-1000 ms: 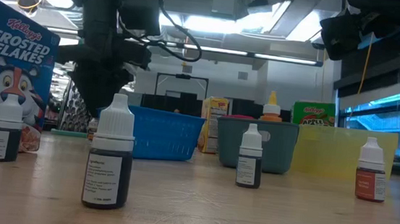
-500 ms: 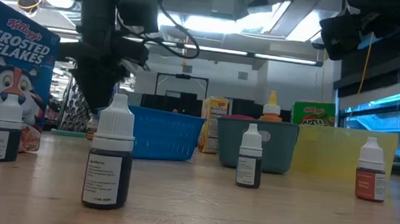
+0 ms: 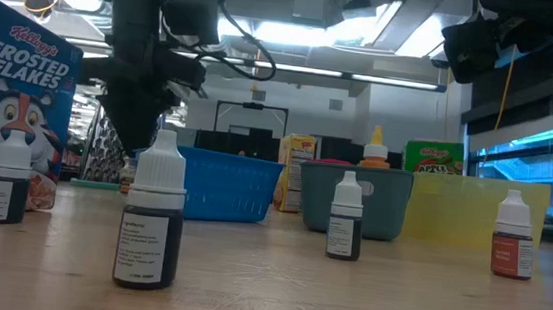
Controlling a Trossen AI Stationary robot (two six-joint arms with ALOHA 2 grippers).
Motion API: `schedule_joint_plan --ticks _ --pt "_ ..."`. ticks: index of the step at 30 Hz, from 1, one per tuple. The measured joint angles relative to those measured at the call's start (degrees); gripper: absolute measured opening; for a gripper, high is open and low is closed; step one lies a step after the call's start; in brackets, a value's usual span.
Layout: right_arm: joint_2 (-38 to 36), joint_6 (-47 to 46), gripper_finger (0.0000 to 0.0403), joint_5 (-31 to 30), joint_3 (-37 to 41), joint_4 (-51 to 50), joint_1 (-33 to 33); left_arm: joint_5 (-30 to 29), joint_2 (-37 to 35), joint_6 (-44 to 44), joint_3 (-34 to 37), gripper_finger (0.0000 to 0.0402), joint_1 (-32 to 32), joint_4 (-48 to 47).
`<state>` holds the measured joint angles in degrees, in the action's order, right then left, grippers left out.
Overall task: Pick & Place Kitchen Items
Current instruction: Put the brown seasoning bottle into the blue bin
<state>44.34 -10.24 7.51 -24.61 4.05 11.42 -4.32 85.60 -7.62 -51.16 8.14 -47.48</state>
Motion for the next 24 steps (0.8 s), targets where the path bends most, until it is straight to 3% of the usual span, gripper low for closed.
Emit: schedule_joint_plan --ticks 24 --pt "0.0 0.0 0.0217 0.0 0.0 0.0 0.0 1.2 0.1 1.1 0.1 0.0098 0.3 1.7"
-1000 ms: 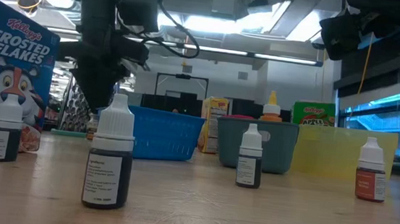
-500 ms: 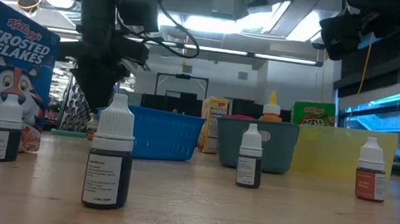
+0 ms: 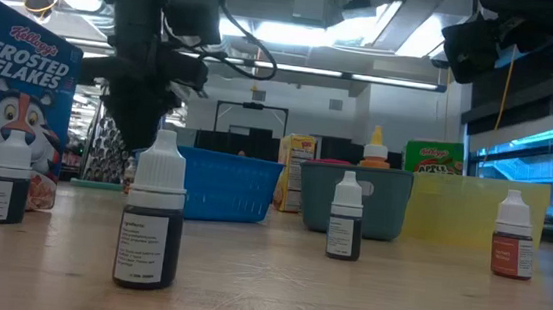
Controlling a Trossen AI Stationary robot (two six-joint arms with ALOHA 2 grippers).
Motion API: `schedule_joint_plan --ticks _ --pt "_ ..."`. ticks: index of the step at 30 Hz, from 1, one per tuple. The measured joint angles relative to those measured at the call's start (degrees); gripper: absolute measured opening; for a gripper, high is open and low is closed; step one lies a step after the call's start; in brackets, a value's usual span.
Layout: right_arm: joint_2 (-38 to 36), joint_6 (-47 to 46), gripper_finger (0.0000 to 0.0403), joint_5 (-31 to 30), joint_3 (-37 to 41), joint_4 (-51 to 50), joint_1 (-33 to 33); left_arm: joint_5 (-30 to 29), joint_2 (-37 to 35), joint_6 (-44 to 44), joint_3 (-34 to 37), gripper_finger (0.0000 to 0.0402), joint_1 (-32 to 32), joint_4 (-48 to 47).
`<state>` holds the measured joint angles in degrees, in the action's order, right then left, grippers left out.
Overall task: Pick & Place Kitchen Items
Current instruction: Put the brown seasoning bottle into the blue bin
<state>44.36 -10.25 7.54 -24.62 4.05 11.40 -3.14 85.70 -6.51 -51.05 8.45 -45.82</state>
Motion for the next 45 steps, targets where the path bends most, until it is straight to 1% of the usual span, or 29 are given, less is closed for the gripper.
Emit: schedule_joint_plan --ticks 15,21,24,27,38,45 --pt "0.0 0.0 0.0217 0.0 0.0 0.0 0.0 1.1 0.2 -0.9 0.1 0.0175 0.0 0.0" --pt "0.0 0.0 0.0217 0.0 0.0 0.0 0.0 0.4 0.1 -0.8 0.1 0.0197 -0.1 1.0" --pt "0.0 0.0 0.0217 0.0 0.0 0.0 0.0 -2.1 0.2 0.2 0.1 0.0203 0.0 1.1" --pt "0.0 0.0 0.0217 0.0 0.0 0.0 0.0 -3.2 0.2 1.3 0.1 0.0205 0.0 1.1" --pt "0.0 0.0 0.0217 0.0 0.0 0.0 0.0 -2.4 0.1 1.3 0.1 0.0206 -0.1 1.1" --pt "0.0 0.0 0.0217 0.0 0.0 0.0 0.0 -3.4 0.1 1.3 0.1 0.0206 -1.1 1.1"
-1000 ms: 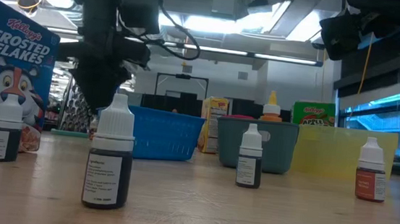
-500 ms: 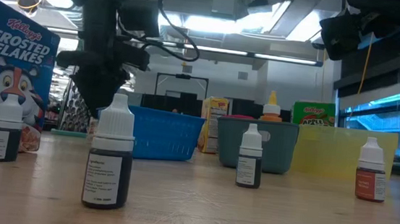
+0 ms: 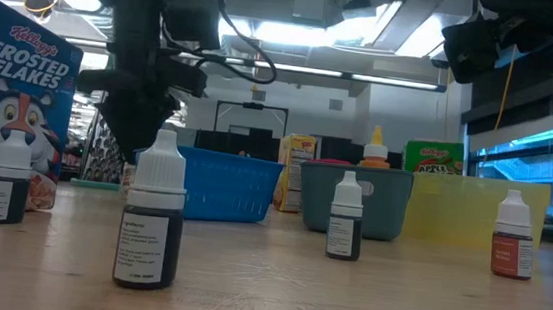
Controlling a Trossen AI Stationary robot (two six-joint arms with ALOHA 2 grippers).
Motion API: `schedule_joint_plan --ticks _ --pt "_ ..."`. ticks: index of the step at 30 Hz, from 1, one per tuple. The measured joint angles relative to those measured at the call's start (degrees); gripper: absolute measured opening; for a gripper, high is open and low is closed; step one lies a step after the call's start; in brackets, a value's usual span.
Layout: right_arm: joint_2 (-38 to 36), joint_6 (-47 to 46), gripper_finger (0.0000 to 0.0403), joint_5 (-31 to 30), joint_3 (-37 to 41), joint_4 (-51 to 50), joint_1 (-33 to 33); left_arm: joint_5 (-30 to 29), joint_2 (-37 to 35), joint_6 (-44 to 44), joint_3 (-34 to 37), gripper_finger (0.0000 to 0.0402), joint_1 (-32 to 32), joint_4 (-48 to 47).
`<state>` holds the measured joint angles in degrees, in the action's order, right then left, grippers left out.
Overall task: Pick & Place Kitchen Items
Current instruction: Put the brown seasoning bottle into the blue bin
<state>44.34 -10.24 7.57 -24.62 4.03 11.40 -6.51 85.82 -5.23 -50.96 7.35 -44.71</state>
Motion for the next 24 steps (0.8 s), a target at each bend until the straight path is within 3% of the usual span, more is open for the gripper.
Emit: schedule_joint_plan --ticks 24 --pt "0.0 0.0 0.0217 0.0 0.0 0.0 0.0 -0.3 0.0 1.5 0.0 0.0207 -2.0 -0.1"
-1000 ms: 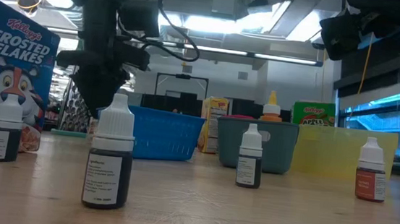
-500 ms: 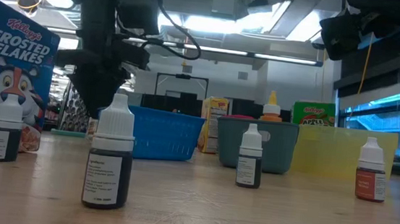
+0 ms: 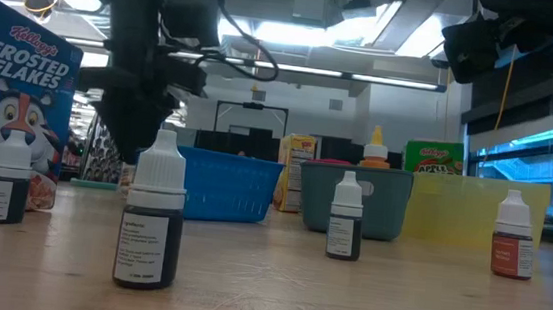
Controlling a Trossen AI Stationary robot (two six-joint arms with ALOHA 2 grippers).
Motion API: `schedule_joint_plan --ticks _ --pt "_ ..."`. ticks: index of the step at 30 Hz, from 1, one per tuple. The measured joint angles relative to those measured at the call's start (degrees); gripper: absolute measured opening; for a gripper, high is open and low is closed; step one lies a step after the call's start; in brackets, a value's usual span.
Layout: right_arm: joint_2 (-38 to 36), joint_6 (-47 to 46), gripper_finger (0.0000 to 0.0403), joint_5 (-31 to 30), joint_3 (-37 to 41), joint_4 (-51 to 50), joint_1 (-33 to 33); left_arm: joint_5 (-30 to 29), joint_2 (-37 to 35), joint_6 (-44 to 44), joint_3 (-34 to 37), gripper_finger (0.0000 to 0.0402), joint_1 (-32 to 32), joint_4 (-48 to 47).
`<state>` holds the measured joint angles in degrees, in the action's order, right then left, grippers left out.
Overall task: Pick & Place Kitchen Items
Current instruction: Put the brown seasoning bottle into the blue bin
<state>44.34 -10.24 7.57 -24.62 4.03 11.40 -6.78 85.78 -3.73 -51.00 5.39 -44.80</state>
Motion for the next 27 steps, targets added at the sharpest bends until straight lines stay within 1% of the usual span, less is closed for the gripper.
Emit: schedule_joint_plan --ticks 6,14,19,27 --pt "0.0 0.0 0.0217 0.0 0.0 0.0 0.0 -1.1 0.0 0.0 0.0 0.0207 -1.5 -0.1" --pt "0.0 0.0 0.0217 0.0 0.0 0.0 0.0 -1.1 0.0 0.5 0.0 0.0207 -1.7 -0.1" --pt "0.0 0.0 0.0217 0.0 0.0 0.0 0.0 -2.2 0.0 0.6 0.0 0.0207 -2.0 -0.4" --pt "0.0 0.0 0.0217 0.0 0.0 0.0 0.0 -1.5 0.0 1.1 0.0 0.0207 -2.1 -0.2"
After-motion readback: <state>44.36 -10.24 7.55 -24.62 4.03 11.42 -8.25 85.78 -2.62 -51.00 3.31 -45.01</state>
